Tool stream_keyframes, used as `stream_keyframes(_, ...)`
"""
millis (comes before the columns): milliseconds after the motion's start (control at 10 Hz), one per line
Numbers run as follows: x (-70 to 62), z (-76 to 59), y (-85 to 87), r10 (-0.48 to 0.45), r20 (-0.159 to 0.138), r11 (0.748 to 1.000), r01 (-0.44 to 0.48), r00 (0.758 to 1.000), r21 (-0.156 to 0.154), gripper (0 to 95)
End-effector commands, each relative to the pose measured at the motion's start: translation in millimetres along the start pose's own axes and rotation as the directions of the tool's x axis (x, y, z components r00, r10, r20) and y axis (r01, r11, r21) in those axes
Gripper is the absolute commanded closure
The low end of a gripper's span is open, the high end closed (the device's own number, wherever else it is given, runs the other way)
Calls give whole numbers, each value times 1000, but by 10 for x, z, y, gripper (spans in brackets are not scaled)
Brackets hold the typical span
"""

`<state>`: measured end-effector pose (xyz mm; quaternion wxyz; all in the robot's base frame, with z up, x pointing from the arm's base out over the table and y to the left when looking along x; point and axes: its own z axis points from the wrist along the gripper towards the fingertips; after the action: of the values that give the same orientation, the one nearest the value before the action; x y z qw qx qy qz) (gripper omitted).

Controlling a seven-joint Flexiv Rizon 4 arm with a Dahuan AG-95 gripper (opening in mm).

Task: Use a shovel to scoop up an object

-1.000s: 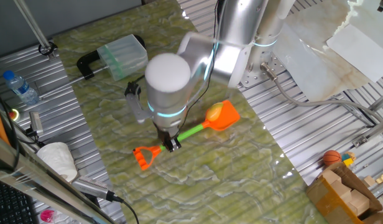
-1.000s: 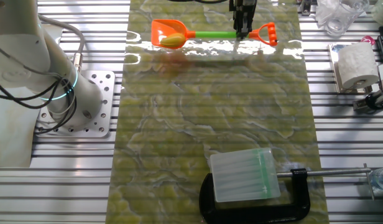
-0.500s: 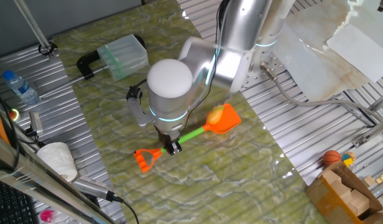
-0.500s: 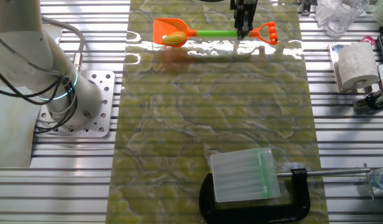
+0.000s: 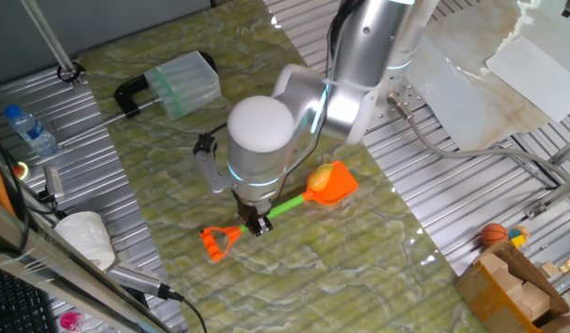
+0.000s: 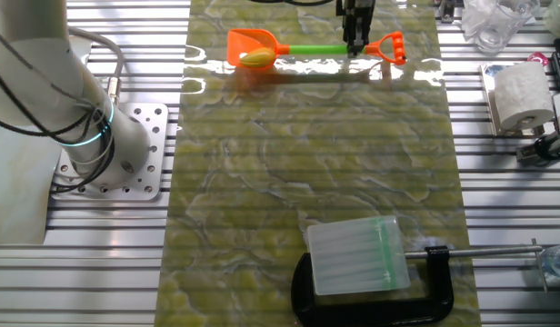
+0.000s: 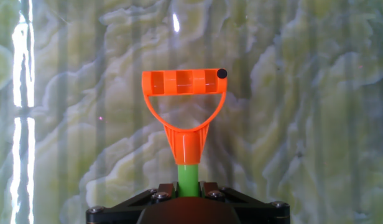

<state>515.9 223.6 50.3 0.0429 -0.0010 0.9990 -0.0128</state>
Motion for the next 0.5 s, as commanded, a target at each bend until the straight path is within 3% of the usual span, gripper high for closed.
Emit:
stream_keyframes(100, -21, 34, 24, 1, 2, 1000, -1, 1000, 0, 950)
stream_keyframes(500, -40, 81, 68, -8, 12, 1000, 8, 1000, 4, 950)
